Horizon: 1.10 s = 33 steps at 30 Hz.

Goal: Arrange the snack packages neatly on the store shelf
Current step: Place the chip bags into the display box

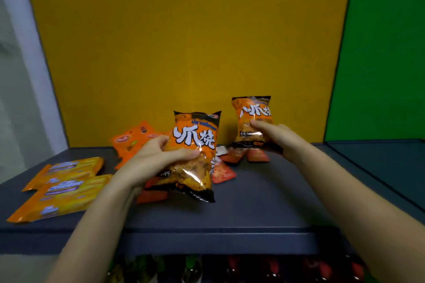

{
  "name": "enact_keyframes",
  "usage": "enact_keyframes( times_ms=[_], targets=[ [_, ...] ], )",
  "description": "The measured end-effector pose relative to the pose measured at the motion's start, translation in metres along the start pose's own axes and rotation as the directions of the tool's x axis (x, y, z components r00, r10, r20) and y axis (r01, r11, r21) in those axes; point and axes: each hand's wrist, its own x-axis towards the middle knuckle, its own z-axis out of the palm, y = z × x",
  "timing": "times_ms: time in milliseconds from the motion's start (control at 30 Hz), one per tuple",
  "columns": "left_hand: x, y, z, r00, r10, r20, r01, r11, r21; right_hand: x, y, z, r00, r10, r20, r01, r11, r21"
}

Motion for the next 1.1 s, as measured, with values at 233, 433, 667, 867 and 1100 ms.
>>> enact_keyframes(
  times_ms=[233,433,667,867,1100],
  targets=[
    [0.013,0.043,0.163,0.985,0.109,0.132,-0.083,0.978,-0.192,-0.078,-0.001,-0.160,0.984,-0.043,-0.176,0.041,0.999,-0.015],
    [-0.004,0.076,0.310,0.959,0.188,0.212,-0.114,0.940,-0.321,-0.154,0.017,-0.296,0.947,-0.097,-0.305,0.075,0.994,-0.085],
    [-0.028,0.115,0.456,0.923,0.278,0.266,-0.152,0.898,-0.412,-0.229,0.035,-0.428,0.870,-0.133,-0.476,0.053,0.983,-0.178],
    [-0.029,0.151,0.562,0.877,0.353,0.325,-0.198,0.883,-0.425,-0.263,0.046,-0.518,0.773,-0.146,-0.618,0.003,0.974,-0.226],
    [-0.015,0.195,0.682,0.833,0.425,0.355,-0.255,0.863,-0.435,-0.270,0.052,-0.627,0.698,-0.155,-0.699,-0.057,0.961,-0.270]
  ],
)
